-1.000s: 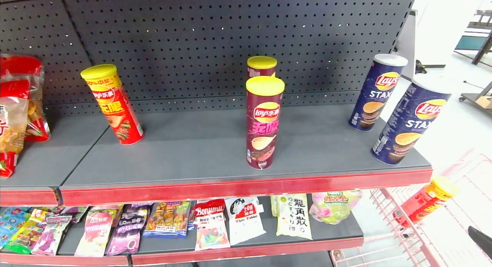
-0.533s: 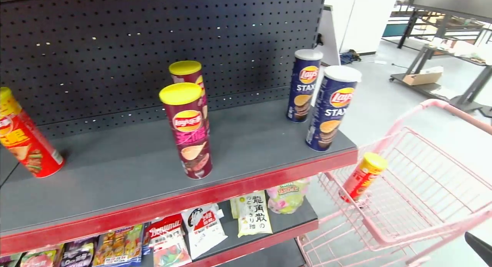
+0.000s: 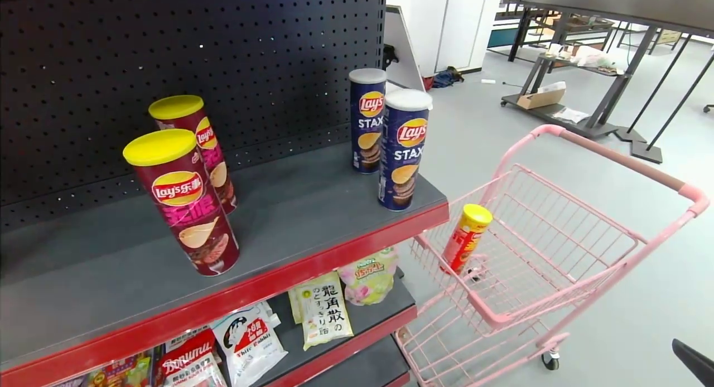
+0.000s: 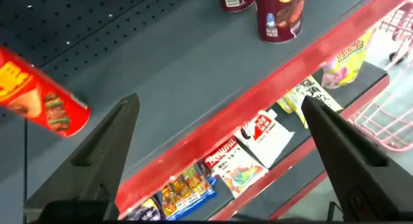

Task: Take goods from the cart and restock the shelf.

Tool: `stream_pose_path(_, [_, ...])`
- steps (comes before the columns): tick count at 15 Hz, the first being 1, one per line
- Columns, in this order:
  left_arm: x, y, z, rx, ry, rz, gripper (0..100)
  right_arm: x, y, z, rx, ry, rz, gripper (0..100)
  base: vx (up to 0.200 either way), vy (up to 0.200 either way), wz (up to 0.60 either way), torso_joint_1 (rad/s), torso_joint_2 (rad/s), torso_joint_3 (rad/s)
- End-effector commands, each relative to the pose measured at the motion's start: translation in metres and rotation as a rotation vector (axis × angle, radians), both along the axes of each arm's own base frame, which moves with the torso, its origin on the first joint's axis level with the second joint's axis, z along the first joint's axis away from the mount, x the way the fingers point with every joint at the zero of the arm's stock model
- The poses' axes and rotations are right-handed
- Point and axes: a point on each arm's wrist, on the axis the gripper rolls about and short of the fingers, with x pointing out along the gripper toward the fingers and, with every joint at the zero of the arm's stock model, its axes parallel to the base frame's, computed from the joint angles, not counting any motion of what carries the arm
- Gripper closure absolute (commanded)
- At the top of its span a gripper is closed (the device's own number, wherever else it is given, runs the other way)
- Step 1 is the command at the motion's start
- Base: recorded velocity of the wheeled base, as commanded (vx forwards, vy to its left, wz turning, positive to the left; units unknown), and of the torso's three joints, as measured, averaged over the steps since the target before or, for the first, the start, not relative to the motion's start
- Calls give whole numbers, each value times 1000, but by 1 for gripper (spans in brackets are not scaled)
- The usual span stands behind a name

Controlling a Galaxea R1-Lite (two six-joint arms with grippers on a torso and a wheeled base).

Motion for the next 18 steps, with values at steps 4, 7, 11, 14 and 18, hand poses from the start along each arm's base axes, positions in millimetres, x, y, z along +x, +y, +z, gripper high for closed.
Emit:
stream_pose_path(4, [-6, 0, -2, 8, -28, -81, 0, -1, 0, -4, -1, 6, -1, 0, 0, 0, 0, -138, 350, 206])
stream_pose_path(7, [-7, 0, -3, 8, -29, -81, 0, -4, 0, -9, -1, 12, -1, 0, 0, 0, 0, -144, 387, 248])
stream_pose_path(11, [-10, 2, -12, 30, -37, -85, 0, -7, 0, -19, 0, 31, 0, 0, 0, 0, 0, -174, 493, 314])
stream_pose_path(14, [-12, 2, -18, 46, -46, -87, 0, 0, 0, -18, 38, 65, -17, 0, 0, 0, 0, -136, 403, 256])
stream_pose_path(18, [-11, 2, -20, 45, -45, -89, 0, 89, 1, 7, 156, 124, -62, 0, 0, 0, 0, -18, 56, 34])
